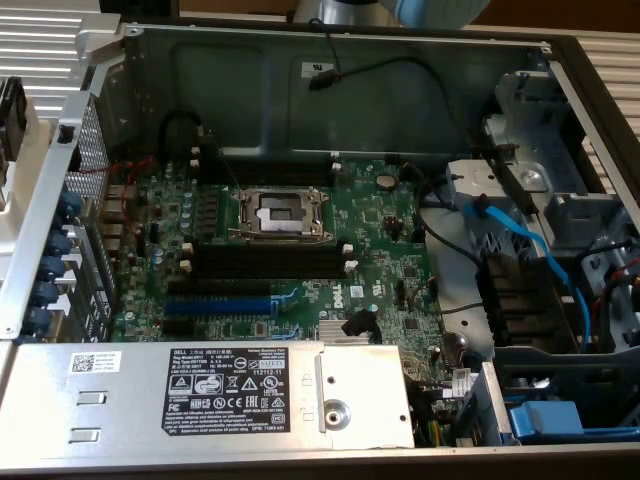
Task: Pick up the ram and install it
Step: 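Pick up the ram and move it above insertion slot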
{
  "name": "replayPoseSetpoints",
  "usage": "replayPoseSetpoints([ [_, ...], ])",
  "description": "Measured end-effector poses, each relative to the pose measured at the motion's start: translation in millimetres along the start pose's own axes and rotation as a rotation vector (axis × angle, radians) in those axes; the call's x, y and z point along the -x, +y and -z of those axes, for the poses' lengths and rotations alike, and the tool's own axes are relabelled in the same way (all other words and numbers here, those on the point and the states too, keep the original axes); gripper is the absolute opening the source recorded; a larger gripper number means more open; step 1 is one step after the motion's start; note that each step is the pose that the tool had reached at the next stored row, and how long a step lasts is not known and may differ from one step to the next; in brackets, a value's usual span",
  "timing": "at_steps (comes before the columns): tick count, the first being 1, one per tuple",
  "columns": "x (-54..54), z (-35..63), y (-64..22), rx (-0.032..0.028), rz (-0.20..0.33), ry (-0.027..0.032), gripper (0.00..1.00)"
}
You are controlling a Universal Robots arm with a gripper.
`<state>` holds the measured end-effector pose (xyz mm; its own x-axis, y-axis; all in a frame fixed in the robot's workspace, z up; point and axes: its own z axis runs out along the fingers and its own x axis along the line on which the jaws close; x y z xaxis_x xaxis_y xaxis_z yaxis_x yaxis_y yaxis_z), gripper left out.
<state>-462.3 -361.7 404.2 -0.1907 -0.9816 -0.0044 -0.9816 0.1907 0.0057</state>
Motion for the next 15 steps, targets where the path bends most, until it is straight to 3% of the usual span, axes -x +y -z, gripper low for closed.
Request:
replayPoseSetpoints([
  [15,-0.1,-17.2,0.0,0.0008,0.274,0.0016,0.1],
])
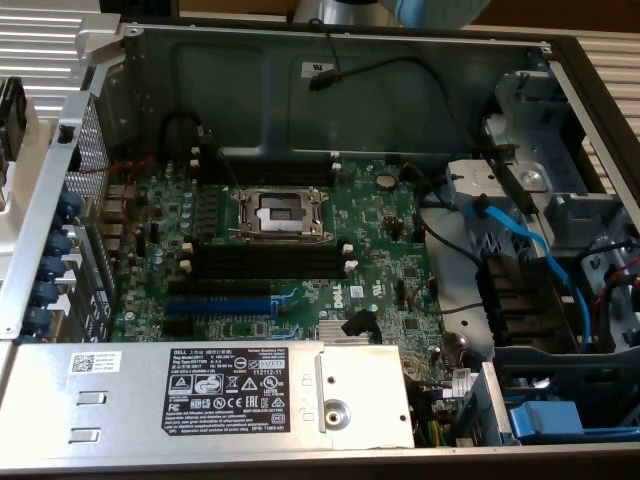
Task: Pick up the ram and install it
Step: 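Pick up the ram and move it above insertion slot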
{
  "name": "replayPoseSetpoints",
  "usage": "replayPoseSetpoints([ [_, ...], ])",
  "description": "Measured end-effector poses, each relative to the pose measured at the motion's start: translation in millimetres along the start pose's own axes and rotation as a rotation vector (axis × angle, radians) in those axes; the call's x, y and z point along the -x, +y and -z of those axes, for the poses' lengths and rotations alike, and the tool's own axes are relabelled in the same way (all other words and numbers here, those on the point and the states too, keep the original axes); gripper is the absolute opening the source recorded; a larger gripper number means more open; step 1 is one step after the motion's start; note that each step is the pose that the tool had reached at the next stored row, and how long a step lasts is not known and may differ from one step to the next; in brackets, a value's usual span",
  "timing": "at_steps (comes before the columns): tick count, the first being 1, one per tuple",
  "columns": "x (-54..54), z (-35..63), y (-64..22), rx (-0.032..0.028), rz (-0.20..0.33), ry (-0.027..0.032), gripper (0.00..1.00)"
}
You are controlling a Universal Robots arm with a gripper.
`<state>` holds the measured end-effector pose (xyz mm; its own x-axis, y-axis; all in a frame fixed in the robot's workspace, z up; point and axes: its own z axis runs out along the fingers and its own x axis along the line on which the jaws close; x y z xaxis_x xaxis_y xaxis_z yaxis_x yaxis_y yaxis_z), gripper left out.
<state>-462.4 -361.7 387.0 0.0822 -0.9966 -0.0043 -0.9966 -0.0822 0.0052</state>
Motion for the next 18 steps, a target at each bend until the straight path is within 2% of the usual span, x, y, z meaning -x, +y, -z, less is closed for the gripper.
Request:
replayPoseSetpoints([
  [4,0.0,-4.4,0.0,0.0002,0.068,0.0005,0.1],
  [6,0.1,-5.8,0.9,-0.0033,0.084,0.0012,0.1],
  [8,0.3,-6.9,4.6,-0.0174,0.085,0.0032,0.1],
  [10,0.8,-7.5,9.4,-0.0429,0.085,0.0064,0.1],
  [12,1.1,-7.8,14.0,-0.0748,0.085,0.0104,0.1],
  [13,1.3,-8.4,16.7,-0.0841,0.085,0.0108,0.1],
  [14,1.4,-9.3,19.5,-0.088,0.085,0.0109,0.1],
  [15,1.3,-10.8,21.6,-0.089,0.085,0.0109,0.1],
  [18,1.0,-11.0,21.7,-0.089,0.085,0.011,0.1],
])
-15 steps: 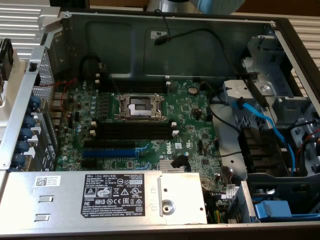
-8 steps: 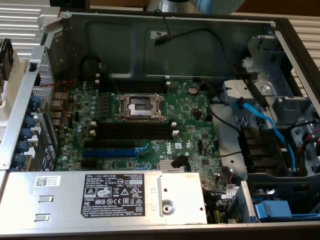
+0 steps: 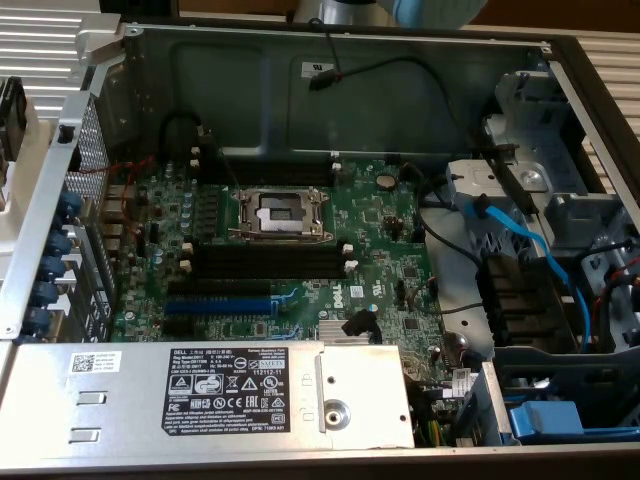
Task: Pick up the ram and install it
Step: 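Pick up the ram and move it above insertion slot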
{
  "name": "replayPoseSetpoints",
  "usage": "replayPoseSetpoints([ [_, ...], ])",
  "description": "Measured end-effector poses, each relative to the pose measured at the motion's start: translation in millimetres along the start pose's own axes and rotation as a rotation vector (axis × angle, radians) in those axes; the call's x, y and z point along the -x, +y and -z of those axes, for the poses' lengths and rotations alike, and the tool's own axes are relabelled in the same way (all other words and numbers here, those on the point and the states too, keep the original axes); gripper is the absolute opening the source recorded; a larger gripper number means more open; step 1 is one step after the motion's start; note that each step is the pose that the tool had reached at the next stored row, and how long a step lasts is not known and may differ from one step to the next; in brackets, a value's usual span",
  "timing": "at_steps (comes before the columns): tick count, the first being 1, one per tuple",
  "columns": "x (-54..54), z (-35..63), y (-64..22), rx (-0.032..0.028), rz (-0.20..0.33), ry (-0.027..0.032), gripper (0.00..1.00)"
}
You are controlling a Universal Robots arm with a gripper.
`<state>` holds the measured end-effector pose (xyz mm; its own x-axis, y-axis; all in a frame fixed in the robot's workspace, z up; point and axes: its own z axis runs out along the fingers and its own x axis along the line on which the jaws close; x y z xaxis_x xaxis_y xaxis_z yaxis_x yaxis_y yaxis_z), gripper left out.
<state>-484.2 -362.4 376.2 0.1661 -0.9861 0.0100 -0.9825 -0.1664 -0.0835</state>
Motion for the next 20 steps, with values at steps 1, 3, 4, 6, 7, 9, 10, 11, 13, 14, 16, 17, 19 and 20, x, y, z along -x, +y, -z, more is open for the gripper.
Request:
replayPoseSetpoints([
  [1,0.0,0.0,0.0,0.0001,0.0,0.0,0.1],
  [3,-0.5,-1.3,0.1,-0.0001,0.0,-0.0039,0.1],
  [4,-0.8,-2.0,0.2,0.0003,-0.001,-0.0084,0.1],
  [6,-1.5,-3.6,0.4,-0.0004,-0.005,-0.0176,0.1],
  [7,-1.9,-4.8,0.6,-0.0011,-0.008,-0.0214,0.1],
  [9,-2.0,-6.7,0.8,-0.0022,-0.023,-0.0267,0.1],
  [10,-2.0,-7.3,0.9,-0.0021,-0.03,-0.0282,0.1],
  [11,-2.1,-7.7,0.9,-0.0012,-0.037,-0.0299,0.1],
  [13,-2.2,-8.9,1.0,0.0043,-0.044,-0.0344,0.1],
  [14,-2.3,-9.5,1.0,0.0081,-0.045,-0.0371,0.1],
  [16,-3.0,-10.8,0.8,0.0168,-0.045,-0.0423,0.1],
  [17,-3.3,-11.5,0.7,0.0213,-0.046,-0.0449,0.1],
  [19,-4.0,-12.9,0.5,0.0306,-0.046,-0.0501,0.1],
  [20,-4.3,-13.4,0.0,0.0356,-0.046,-0.0525,0.1],
])
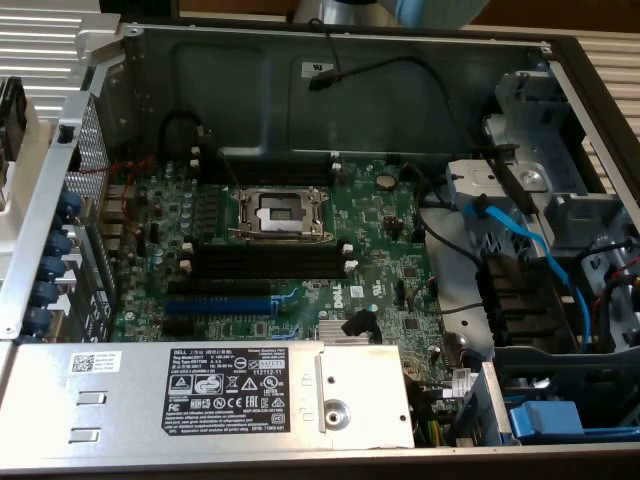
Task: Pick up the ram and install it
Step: 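Pick up the ram and move it above insertion slot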
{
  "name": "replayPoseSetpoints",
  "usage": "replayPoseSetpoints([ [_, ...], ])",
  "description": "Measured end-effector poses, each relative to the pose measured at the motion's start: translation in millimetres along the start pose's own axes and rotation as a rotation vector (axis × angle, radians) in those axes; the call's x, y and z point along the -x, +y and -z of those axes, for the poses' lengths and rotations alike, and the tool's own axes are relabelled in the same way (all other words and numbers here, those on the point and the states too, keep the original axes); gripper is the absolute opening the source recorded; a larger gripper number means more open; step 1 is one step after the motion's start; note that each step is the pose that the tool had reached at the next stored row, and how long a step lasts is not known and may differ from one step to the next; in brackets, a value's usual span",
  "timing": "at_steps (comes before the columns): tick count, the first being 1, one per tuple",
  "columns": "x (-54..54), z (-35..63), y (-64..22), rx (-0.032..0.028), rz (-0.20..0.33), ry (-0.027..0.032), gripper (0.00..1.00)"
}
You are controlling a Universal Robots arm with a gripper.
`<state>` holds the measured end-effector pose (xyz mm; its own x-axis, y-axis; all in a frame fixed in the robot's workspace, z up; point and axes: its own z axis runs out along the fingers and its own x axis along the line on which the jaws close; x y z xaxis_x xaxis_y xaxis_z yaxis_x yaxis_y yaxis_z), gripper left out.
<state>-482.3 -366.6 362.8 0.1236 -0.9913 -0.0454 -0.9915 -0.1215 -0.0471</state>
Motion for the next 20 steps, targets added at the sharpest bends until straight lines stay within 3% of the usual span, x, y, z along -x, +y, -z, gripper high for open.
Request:
replayPoseSetpoints([
  [5,-1.4,-4.0,-4.0,0.0227,-0.001,-0.0053,0.1],
  [10,-2.6,-8.9,-11.4,0.0519,-0.003,-0.009,0.1],
  [13,-3.5,-14.4,-16.5,0.0547,-0.003,-0.0093,0.1],
  [20,-2.3,-27.4,-16.5,0.0549,-0.003,-0.0094,0.1],
])
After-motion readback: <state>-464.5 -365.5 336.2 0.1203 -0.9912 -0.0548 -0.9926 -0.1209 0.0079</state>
